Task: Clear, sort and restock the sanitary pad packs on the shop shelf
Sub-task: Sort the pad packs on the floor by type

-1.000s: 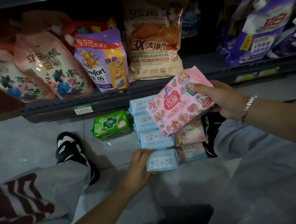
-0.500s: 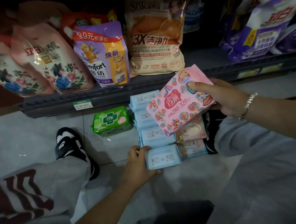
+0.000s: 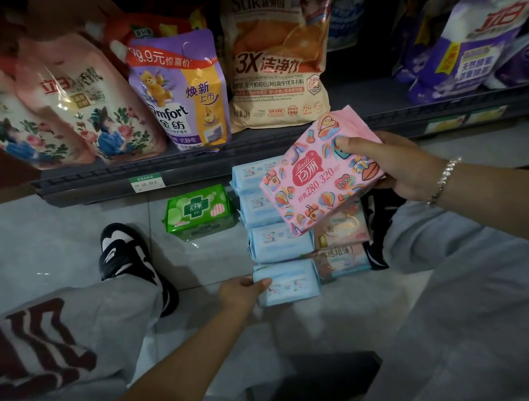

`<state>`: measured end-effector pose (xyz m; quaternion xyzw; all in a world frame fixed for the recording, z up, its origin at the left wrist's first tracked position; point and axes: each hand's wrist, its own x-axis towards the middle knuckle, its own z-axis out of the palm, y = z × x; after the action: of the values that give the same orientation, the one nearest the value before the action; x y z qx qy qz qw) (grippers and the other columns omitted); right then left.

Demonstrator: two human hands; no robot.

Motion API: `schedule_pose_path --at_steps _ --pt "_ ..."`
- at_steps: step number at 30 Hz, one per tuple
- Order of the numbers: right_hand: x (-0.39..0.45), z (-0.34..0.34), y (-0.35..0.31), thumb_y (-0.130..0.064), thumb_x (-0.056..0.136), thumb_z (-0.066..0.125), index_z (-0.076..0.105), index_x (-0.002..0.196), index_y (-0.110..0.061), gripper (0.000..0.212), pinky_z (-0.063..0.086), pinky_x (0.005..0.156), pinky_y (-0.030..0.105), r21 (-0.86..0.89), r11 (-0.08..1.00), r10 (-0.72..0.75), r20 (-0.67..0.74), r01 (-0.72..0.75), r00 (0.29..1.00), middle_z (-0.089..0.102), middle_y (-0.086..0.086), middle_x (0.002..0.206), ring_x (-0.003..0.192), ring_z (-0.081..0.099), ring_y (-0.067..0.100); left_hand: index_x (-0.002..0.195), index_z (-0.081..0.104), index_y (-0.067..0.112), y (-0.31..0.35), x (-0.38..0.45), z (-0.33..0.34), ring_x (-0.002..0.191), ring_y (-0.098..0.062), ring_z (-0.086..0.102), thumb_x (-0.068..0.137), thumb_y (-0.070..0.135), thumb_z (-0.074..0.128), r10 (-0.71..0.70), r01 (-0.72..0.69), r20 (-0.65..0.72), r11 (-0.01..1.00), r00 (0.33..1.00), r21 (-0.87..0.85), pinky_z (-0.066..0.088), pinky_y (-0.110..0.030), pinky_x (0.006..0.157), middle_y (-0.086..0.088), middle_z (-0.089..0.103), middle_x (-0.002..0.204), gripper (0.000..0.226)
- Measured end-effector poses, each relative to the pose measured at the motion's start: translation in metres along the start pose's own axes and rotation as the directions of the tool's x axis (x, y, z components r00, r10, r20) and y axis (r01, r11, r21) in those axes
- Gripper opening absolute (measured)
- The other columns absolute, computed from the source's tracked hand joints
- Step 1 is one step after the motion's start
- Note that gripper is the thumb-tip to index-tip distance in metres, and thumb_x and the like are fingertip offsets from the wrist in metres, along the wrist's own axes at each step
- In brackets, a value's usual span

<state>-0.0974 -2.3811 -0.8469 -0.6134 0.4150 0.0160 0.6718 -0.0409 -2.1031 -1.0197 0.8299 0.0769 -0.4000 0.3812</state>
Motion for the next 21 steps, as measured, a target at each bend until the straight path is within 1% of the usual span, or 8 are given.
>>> schedule_pose_path --at_steps 3,5,9,10,12,14,17,21 --pt "0.0 0.001 0.0 -0.035 0.081 0.073 0.065 0.117 -0.011 0.044 0.058 0.073 0.032 0.0 1.0 0.005 -0.001 -0.005 1.0 0.076 0.005 0.095 0.085 0.073 0.02 0.061 0.064 0.01 0.0 0.001 -0.005 0.064 -0.02 0.058 0.075 0.015 0.082 -0.044 0.039 0.076 0.997 0.996 0.066 0.05 -0.029 0.065 0.001 0.062 0.056 0.024" --pt "0.001 0.001 0.0 -0.036 0.081 0.073 0.065 0.117 -0.011 0.045 0.058 0.074 0.033 -0.004 1.0 0.001 0.001 -0.001 1.0 0.076 0.005 0.096 0.086 0.073 0.021 0.063 0.063 0.006 -0.006 -0.001 -0.007 0.067 -0.022 0.06 0.075 0.011 0.082 -0.084 0.07 0.179 0.994 0.98 0.085 0.053 -0.03 0.068 -0.008 0.066 0.067 0.023" --pt "0.002 0.003 0.001 -0.037 0.081 0.072 0.067 0.112 -0.013 0.039 0.058 0.074 0.032 -0.008 1.0 0.0 0.016 0.001 1.0 0.076 0.005 0.096 0.084 0.073 0.02 0.072 0.06 0.005 -0.019 -0.005 -0.012 0.066 -0.013 0.059 0.079 0.011 0.078 -0.165 0.117 0.289 0.977 0.943 0.177 0.049 -0.012 0.049 -0.005 0.063 0.075 0.02" --pt "0.002 0.003 0.001 -0.037 0.081 0.072 0.068 0.109 -0.014 0.037 0.058 0.075 0.033 -0.012 1.0 -0.001 0.022 0.001 1.0 0.076 0.005 0.096 0.085 0.073 0.02 0.073 0.06 0.005 -0.023 -0.003 -0.012 0.066 -0.014 0.059 0.079 0.012 0.078 -0.184 0.132 0.297 0.973 0.937 0.187 0.05 -0.013 0.05 -0.006 0.064 0.077 0.02" --pt "0.004 0.003 0.002 -0.036 0.082 0.071 0.069 0.106 -0.015 0.032 0.058 0.078 0.035 -0.021 1.0 0.0 0.034 0.001 0.999 0.075 0.006 0.097 0.086 0.073 0.021 0.072 0.062 0.004 -0.03 0.002 -0.009 0.067 -0.017 0.061 0.076 0.016 0.081 -0.202 0.146 0.298 0.969 0.933 0.198 0.055 -0.025 0.066 -0.012 0.066 0.08 0.023" --pt "0.005 0.003 0.003 -0.036 0.082 0.072 0.069 0.104 -0.015 0.031 0.058 0.079 0.035 -0.03 1.0 0.005 0.035 -0.004 0.999 0.076 0.006 0.096 0.086 0.073 0.021 0.065 0.063 0.007 -0.039 0.006 -0.007 0.07 -0.02 0.061 0.075 0.022 0.083 -0.201 0.124 0.296 0.958 0.934 0.258 0.054 -0.034 0.079 -0.011 0.065 0.075 0.026" --pt "0.006 0.004 0.004 -0.037 0.081 0.072 0.069 0.103 -0.015 0.031 0.058 0.078 0.035 -0.04 0.999 0.01 0.028 -0.009 1.0 0.076 0.005 0.095 0.086 0.073 0.021 0.066 0.059 0.013 -0.05 0.01 -0.001 0.088 -0.024 0.062 0.08 0.025 0.079 -0.194 0.113 0.248 0.945 0.949 0.309 0.05 -0.032 0.082 -0.011 0.065 0.085 0.027" --pt "0.008 0.006 0.004 -0.038 0.08 0.073 0.069 0.106 -0.014 0.036 0.058 0.076 0.034 -0.051 0.999 0.013 0.032 -0.011 0.999 0.076 0.006 0.096 0.087 0.073 0.021 0.08 0.057 0.011 -0.049 0.01 0.005 0.085 -0.022 0.058 0.087 0.025 0.071 -0.167 0.12 0.178 0.961 0.97 0.25 0.046 -0.028 0.07 -0.011 0.063 0.095 0.021"
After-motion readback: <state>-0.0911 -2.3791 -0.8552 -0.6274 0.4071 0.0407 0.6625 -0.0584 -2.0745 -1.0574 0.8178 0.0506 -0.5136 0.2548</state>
